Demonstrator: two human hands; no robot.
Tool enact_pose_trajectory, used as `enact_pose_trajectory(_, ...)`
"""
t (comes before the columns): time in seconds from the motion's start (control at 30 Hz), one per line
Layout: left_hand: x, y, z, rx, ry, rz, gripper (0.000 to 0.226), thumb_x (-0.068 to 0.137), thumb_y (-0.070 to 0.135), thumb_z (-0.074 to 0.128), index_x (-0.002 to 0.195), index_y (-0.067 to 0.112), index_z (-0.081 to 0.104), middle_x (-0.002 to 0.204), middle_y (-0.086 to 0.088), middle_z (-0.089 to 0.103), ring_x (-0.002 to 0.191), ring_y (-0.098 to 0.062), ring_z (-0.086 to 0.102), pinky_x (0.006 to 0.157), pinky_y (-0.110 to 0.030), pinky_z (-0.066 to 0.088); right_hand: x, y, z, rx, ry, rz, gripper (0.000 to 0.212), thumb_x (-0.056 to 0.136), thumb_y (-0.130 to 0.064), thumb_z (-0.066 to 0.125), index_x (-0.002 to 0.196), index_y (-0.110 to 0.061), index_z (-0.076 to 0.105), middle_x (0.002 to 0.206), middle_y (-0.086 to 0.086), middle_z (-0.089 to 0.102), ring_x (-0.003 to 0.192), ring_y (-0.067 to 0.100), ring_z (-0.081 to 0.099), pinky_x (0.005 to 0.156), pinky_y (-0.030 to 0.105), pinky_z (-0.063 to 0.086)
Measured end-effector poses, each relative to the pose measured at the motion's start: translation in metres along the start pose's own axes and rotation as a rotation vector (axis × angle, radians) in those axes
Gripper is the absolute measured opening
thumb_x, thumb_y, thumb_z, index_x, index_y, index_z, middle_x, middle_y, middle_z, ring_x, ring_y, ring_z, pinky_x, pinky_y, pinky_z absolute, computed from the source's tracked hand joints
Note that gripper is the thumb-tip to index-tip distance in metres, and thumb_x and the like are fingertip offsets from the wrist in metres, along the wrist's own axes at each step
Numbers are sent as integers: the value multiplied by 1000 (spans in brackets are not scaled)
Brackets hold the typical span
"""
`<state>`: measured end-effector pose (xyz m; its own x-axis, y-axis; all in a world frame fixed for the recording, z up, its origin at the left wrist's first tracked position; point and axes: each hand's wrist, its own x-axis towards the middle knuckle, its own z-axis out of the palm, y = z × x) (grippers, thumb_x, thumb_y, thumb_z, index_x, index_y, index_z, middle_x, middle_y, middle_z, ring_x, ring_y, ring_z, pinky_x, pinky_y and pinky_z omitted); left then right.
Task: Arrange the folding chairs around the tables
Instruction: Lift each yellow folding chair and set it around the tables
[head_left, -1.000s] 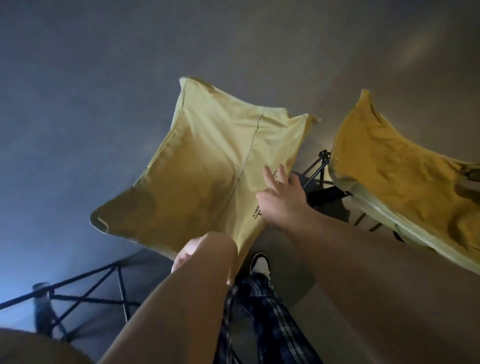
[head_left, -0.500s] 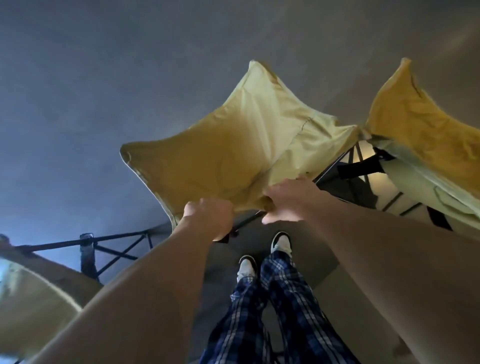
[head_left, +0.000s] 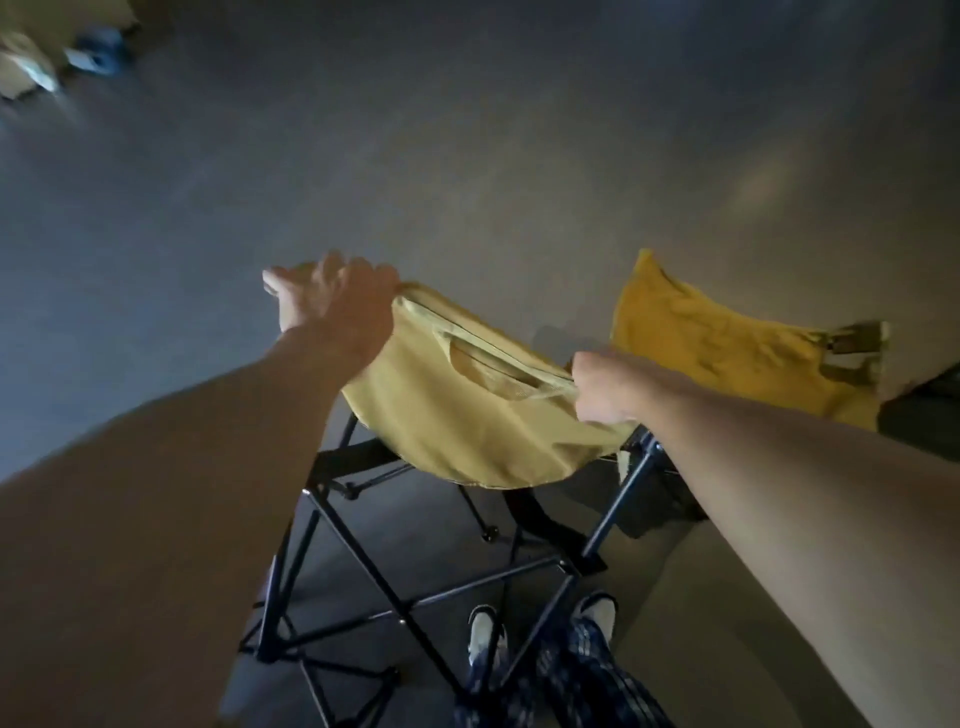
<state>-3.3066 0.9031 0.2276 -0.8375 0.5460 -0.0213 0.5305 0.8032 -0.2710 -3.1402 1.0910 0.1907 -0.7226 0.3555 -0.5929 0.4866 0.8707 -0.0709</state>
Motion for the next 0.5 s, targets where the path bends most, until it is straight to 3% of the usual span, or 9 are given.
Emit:
enact_pose_trajectory(0.07, 18, 15, -32, -11, 81, 38, 29, 93, 16, 46, 118, 30, 53, 112, -1, 59, 118, -26, 46, 88, -59, 36, -16, 16, -23, 67, 53, 33, 24, 89, -9, 58, 70, -10, 44, 74, 4, 52, 59, 17, 48, 47, 25, 35)
enact_pose_trajectory(0.17, 43, 28, -76, -11, 173, 33, 30, 88, 13, 52, 115, 27, 56, 111, -4, 58, 119, -28, 43, 87, -63, 36, -43, 43, -67, 115, -102, 71, 29, 86, -29, 72, 95, -9, 51, 89, 4, 56, 86, 22, 57, 69, 31, 46)
enact_pose_trajectory(0.23, 56, 29, -96, 6, 233, 49, 26, 88, 14, 53, 111, 25, 59, 109, -6, 58, 116, -30, 43, 84, -61, 40, -57, 64, -80, 57, -221, 132, 37, 87, -36, 71, 108, -9, 58, 100, 5, 60, 82, 22, 57, 66, 30, 45)
enact_pose_trajectory(0.3, 64, 39, -121, 53, 325, 106, 24, 91, 18, 52, 112, 23, 61, 111, -9, 59, 116, -32, 44, 82, -58, 45, -67, 89, -75, 165, -295, 190, 32, 91, -27, 67, 110, -4, 57, 95, 11, 60, 71, 20, 58, 64, 28, 47)
enact_pose_trajectory(0.4, 75, 54, -164, 83, 455, 189, 24, 97, 20, 48, 114, 14, 62, 110, -17, 60, 116, -37, 42, 84, -60, 45, -63, 107, -63, 362, -207, 212, 22, 91, -19, 61, 103, -1, 64, 74, 8, 57, 61, 21, 51, 57, 30, 40)
enact_pose_trajectory(0.5, 84, 69, -211, 76, 640, 232, 22, 97, 19, 49, 109, 4, 59, 105, -25, 60, 114, -41, 43, 91, -64, 39, -66, 116, -77, 424, -8, 157, 28, 93, -36, 60, 88, -9, 58, 74, 3, 53, 61, 19, 49, 54, 28, 38)
